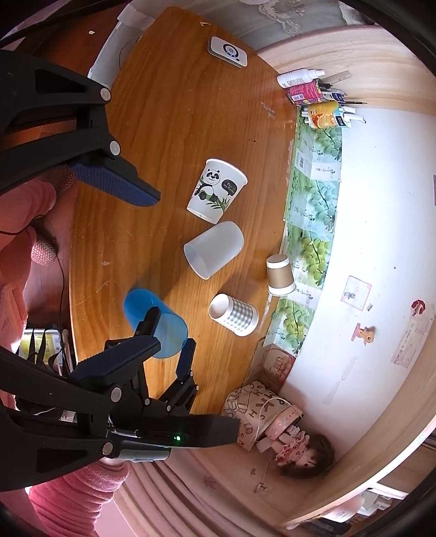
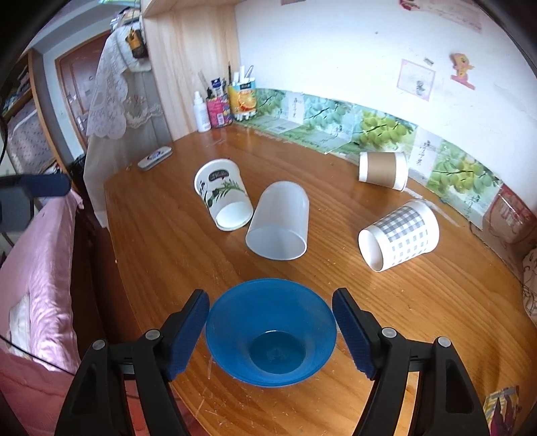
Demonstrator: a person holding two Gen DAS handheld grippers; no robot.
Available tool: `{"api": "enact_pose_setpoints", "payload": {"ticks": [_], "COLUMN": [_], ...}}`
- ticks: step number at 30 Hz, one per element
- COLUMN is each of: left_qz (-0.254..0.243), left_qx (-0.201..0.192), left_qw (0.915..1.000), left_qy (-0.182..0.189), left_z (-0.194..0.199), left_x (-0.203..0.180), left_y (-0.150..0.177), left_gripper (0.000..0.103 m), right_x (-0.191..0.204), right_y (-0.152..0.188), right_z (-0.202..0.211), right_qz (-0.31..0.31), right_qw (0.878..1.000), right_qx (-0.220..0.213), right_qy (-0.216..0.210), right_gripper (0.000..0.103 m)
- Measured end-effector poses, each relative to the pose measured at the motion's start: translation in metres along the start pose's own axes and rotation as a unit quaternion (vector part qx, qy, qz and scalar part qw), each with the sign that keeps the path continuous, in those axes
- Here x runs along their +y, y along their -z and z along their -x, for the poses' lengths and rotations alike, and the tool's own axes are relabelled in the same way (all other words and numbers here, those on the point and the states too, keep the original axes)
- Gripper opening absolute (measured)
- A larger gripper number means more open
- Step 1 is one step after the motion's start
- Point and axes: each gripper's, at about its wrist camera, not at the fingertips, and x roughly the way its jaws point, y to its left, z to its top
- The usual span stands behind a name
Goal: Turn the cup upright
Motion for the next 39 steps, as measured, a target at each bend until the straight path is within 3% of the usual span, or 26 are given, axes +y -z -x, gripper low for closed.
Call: {"api": "enact_pose_setpoints", "payload": {"ticks": [11,17,21,24,26,32,39], "left_qz": [0.055,0.053,0.039,0.025,0.014,-0.002,-0.006], "left_qx": [-0.026,-0.049,-0.061,-0.074,-0.083,-0.123,-0.177], "left_qw": [0.9980,0.9968,0.9966,0.9965,0.9960,0.9917,0.9818], "left_qy": [-0.018,-0.036,-0.041,-0.032,-0.028,-0.038,-0.068], "left_z": [0.015,0.036,0.048,0.057,0.064,0.082,0.098], "left_x": [0.004,0.000,-0.007,-0.014,-0.019,-0.035,-0.050], "left_y": [0.001,0.001,-0.004,-0.008,-0.011,-0.013,-0.011], "left_gripper": [0.083,0.086,0.098,0.101,0.102,0.102,0.102], "right_x": [0.010,0.023,0.034,0.045,0.052,0.070,0.071], "right_y": [-0.001,0.000,0.002,0.001,0.002,0.002,0.011], "right_z": [0.056,0.102,0.133,0.155,0.171,0.206,0.241], "right_qz": [-0.060,-0.078,-0.086,-0.091,-0.095,-0.103,-0.196], "right_qw": [0.997,0.993,0.989,0.985,0.982,0.972,0.951], "right_qx": [-0.041,-0.064,-0.089,-0.109,-0.125,-0.152,-0.199], "right_qy": [0.031,0.058,0.078,0.096,0.107,0.145,0.130], "right_gripper": [0.082,0.083,0.083,0.088,0.103,0.103,0.103]}}
